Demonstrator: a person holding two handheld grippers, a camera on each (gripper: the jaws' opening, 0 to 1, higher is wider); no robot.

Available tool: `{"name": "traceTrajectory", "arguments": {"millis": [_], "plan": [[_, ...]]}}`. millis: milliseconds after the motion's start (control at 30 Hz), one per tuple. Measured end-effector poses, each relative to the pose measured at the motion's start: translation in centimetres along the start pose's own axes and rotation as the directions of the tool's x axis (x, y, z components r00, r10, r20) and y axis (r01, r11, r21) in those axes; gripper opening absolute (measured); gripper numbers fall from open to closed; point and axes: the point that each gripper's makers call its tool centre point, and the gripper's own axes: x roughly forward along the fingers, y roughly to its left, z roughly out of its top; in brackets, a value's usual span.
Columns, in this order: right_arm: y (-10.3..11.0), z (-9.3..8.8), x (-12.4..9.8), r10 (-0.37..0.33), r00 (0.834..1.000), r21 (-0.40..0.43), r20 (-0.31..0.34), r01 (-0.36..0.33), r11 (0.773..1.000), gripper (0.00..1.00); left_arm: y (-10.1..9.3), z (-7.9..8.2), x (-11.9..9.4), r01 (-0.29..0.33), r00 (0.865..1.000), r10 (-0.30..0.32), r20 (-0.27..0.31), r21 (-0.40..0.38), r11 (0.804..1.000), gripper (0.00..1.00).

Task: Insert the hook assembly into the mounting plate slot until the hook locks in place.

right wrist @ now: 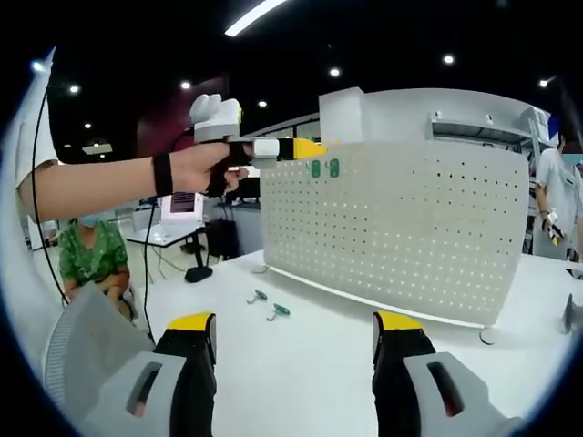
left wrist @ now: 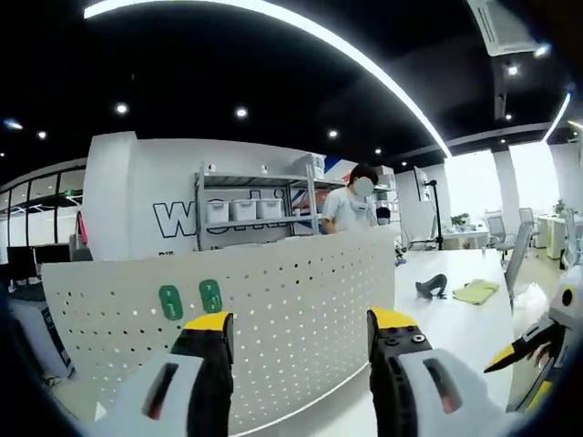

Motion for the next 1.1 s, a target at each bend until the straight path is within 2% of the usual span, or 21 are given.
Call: {"name": "traceTrajectory", "arguments": {"millis": [100,167,300,633,867,1100], "plan": [[0.0,0.2,-0.1,-0.003,1.000,-0.003,0.008,0.003,1.000,0.72,-0.8,-0.7,-0.8,0.028,1.000,-0.028,-0.006,-0.006,1.000,0.63],[-0.1,0.3,-0.1,-0.010,1.000,-0.006,0.008,0.010,1.000,0.73,-0.9,-0.9,-1.4,0.025,1.000,-0.025,-0.002,0.026,0.999,0.64],[-0.2,0.8,-0.2,-0.019,0.999,0.000,0.026,0.019,1.000,0.75,-1.1,-1.6,-2.3,0.044,0.999,-0.044,-0.017,0.016,0.999,0.65],[-0.2,0.6,0.0,-0.039,0.999,-0.011,0.008,0.039,0.999,0.78,-1.2,-5.1,-4.9,0.051,0.996,-0.050,-0.079,0.007,0.999,0.66],[0.0,0.5,0.3,-0.036,0.999,-0.012,0.000,0.036,0.999,0.77,-0.3,-6.9,-6.2,0.050,0.993,-0.052,-0.108,-0.016,0.999,0.65],[0.2,0.3,0.5,-0.036,0.999,-0.010,-0.003,0.036,0.999,0.76,0.3,-8.8,-7.6,0.023,0.990,-0.029,-0.135,-0.045,0.999,0.65]]}}
